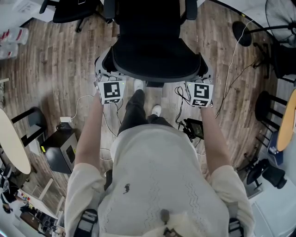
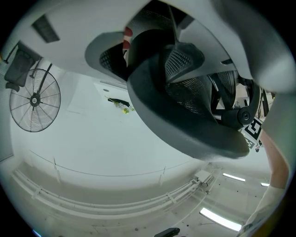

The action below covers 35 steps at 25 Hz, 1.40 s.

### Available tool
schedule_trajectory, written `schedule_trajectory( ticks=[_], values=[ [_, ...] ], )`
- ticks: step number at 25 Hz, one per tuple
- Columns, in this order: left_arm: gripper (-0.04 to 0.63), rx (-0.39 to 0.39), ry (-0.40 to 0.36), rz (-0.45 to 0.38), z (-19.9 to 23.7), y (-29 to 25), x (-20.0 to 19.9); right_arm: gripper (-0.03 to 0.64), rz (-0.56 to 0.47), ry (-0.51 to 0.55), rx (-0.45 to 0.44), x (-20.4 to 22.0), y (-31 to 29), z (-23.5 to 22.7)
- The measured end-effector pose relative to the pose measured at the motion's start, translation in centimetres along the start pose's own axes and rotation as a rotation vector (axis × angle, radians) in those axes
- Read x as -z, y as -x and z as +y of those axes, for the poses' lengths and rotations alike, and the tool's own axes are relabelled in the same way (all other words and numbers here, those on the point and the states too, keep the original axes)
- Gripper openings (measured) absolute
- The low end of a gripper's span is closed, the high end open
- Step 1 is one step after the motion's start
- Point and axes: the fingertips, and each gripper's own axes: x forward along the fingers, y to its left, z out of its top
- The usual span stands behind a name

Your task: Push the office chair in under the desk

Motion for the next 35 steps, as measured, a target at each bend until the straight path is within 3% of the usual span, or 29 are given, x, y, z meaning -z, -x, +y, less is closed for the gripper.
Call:
schedule_trajectory(
  ticks=[35],
  values=[
    [0.233, 0.047, 0.001, -0.016, 6.6, -4.6, -0.3, 0.268, 0.016, -0.016, 0.037, -3.8, -6.0, 1.2]
  ],
)
